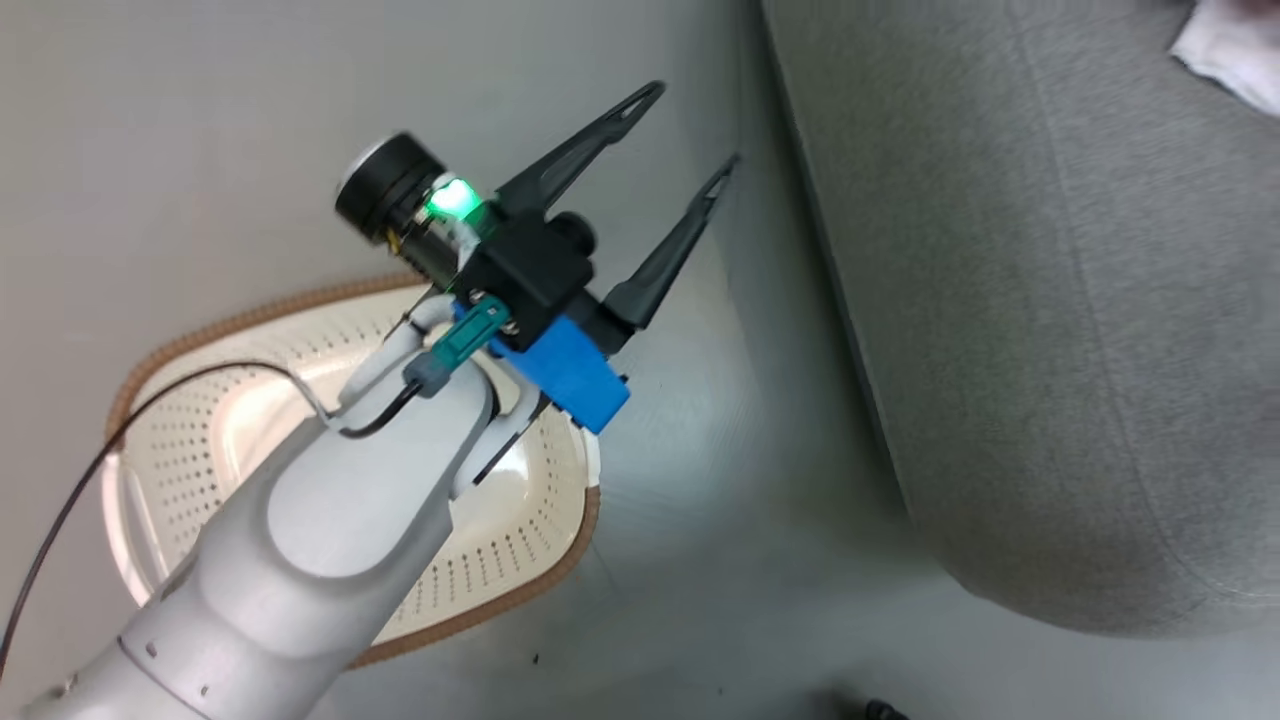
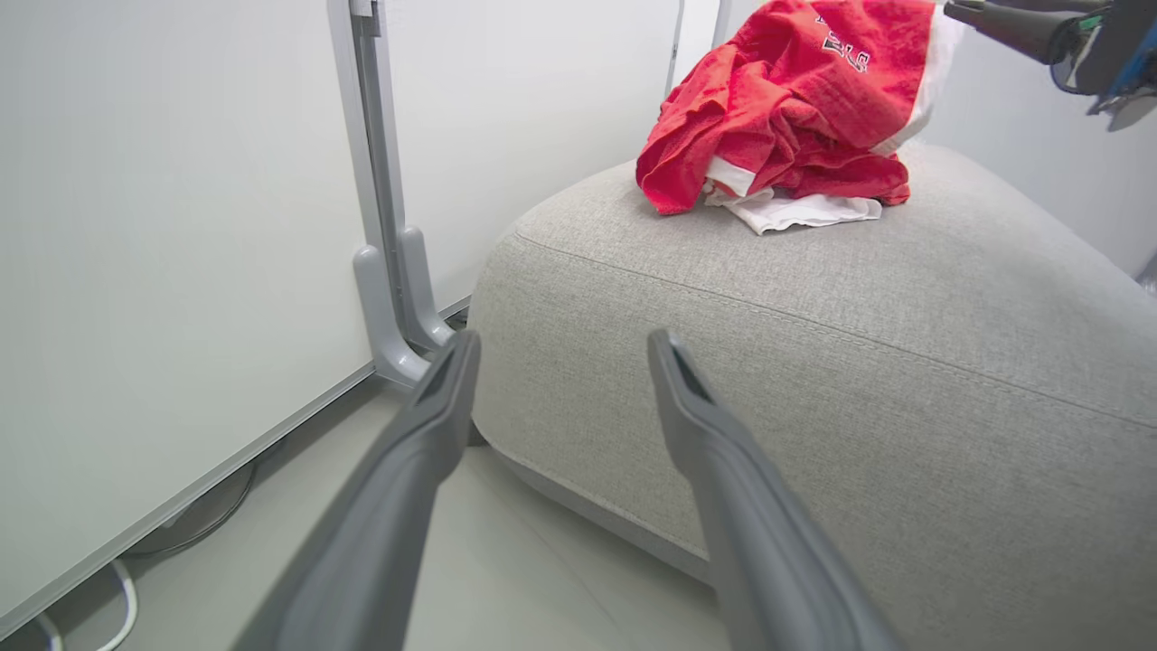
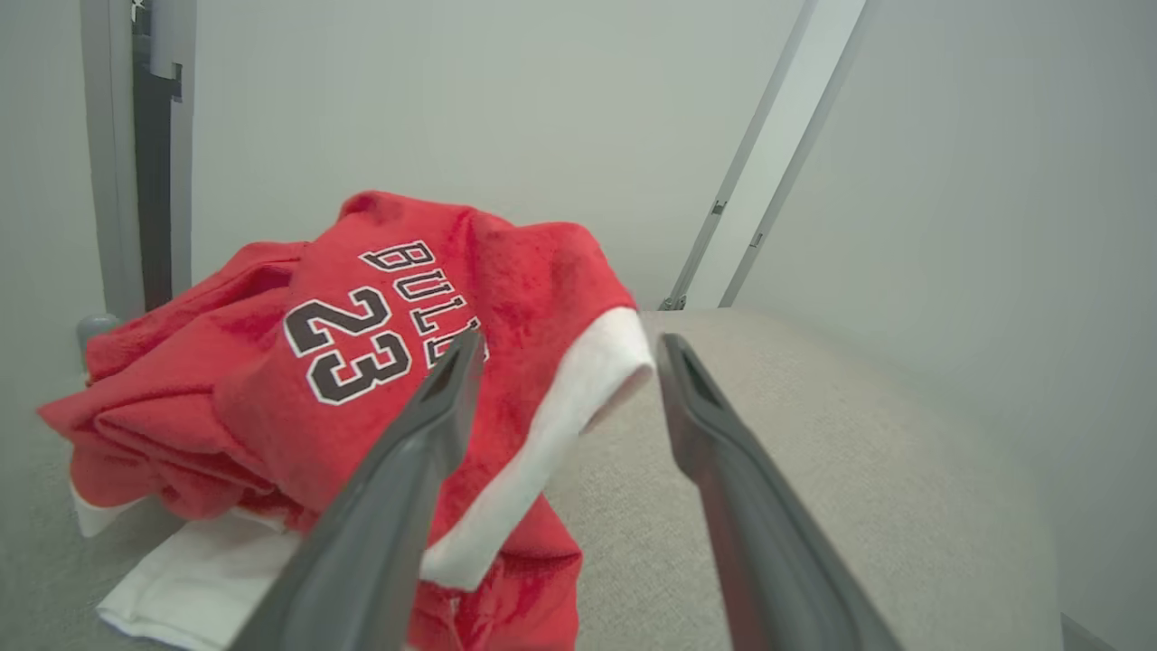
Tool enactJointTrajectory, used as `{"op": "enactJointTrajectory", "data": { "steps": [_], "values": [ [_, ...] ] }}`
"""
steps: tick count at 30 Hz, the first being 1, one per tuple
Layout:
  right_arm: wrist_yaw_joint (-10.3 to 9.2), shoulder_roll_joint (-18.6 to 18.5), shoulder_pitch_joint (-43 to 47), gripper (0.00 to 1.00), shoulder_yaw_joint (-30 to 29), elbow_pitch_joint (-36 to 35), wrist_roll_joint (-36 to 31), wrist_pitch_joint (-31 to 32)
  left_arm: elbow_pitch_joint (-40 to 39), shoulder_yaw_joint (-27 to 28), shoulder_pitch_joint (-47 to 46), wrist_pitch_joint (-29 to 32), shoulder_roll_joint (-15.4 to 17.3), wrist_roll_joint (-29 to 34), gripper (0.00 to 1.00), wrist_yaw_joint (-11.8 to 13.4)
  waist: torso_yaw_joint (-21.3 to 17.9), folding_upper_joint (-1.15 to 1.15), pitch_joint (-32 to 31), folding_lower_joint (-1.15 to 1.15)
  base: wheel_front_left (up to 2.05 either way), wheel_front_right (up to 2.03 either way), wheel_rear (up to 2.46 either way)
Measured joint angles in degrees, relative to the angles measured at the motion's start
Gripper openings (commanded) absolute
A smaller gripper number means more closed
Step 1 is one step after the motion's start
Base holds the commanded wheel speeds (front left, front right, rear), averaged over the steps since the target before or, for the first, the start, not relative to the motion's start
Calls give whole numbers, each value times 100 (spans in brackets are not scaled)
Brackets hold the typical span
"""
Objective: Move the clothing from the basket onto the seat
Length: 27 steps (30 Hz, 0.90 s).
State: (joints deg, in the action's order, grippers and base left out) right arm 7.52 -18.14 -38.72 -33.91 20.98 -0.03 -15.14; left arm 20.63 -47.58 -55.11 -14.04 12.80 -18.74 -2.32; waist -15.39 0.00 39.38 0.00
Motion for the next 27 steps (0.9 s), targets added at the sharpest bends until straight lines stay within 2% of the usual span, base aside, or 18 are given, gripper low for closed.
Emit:
{"op": "enactJointTrajectory", "data": {
  "steps": [6,11,18,27],
  "values": [
    [0,200,809,100,400,-835,-75,0,152,400,642,-79,15,-312,100,243,-6,0,-800,-1,0,0,0],
    [0,367,1263,100,1023,-1424,-187,0,-179,1096,1227,-94,40,-401,100,497,121,0,-1483,-1,0,0,0],
    [0,558,1649,100,2012,-1562,-144,-1,-530,2086,2177,-96,47,-318,100,678,526,0,-2249,-2,0,0,0],
    [0,923,2470,100,2677,-1459,44,0,-765,3175,3427,-99,-216,3,100,720,1232,0,-2969,-2,0,0,0]
  ]
}}
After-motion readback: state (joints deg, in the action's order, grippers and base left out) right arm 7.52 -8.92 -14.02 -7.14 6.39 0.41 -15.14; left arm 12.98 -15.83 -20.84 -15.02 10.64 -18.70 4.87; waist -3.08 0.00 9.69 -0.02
